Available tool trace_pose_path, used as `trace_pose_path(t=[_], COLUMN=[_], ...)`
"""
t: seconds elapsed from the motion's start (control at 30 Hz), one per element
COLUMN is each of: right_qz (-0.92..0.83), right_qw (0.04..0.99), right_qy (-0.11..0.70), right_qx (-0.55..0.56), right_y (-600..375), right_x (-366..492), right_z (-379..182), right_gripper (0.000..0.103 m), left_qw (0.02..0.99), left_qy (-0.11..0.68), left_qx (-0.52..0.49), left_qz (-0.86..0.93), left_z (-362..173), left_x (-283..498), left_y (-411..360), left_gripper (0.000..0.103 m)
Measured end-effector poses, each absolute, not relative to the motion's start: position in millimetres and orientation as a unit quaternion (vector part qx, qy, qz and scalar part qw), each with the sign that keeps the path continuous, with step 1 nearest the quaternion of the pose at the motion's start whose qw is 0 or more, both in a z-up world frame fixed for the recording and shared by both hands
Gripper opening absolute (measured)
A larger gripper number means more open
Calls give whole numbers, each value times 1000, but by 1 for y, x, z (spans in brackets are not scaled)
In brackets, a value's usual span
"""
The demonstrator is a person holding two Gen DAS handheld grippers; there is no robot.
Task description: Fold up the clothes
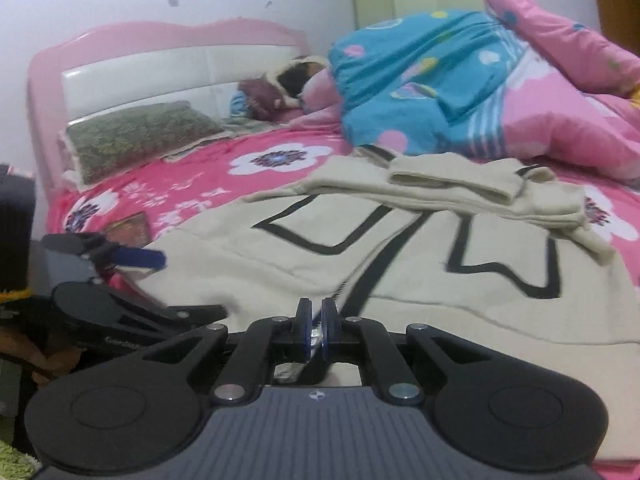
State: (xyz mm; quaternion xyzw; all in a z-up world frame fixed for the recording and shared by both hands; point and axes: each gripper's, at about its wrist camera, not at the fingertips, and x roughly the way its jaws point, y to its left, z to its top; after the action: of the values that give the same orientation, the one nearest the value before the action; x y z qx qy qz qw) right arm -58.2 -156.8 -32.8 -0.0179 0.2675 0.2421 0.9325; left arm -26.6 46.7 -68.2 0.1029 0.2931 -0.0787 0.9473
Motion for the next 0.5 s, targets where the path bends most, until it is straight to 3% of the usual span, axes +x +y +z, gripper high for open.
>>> trace_pose_path(t=[0.23,0.5], right_qz=[245,262], right_qw=[924,931], right_qy=[293,252], right_qx=[-29,-29], right_y=[-150,-143], right_x=[-55,-58], right_z=[-43,-24], right_gripper=[6,7], left_qw=[947,948], left_qy=[296,295], left_qx=[95,91], left_qz=[-79,-79], left_z=[-69,-69], left_x=[-27,-26], left_y=[48,49], left_gripper=[98,98])
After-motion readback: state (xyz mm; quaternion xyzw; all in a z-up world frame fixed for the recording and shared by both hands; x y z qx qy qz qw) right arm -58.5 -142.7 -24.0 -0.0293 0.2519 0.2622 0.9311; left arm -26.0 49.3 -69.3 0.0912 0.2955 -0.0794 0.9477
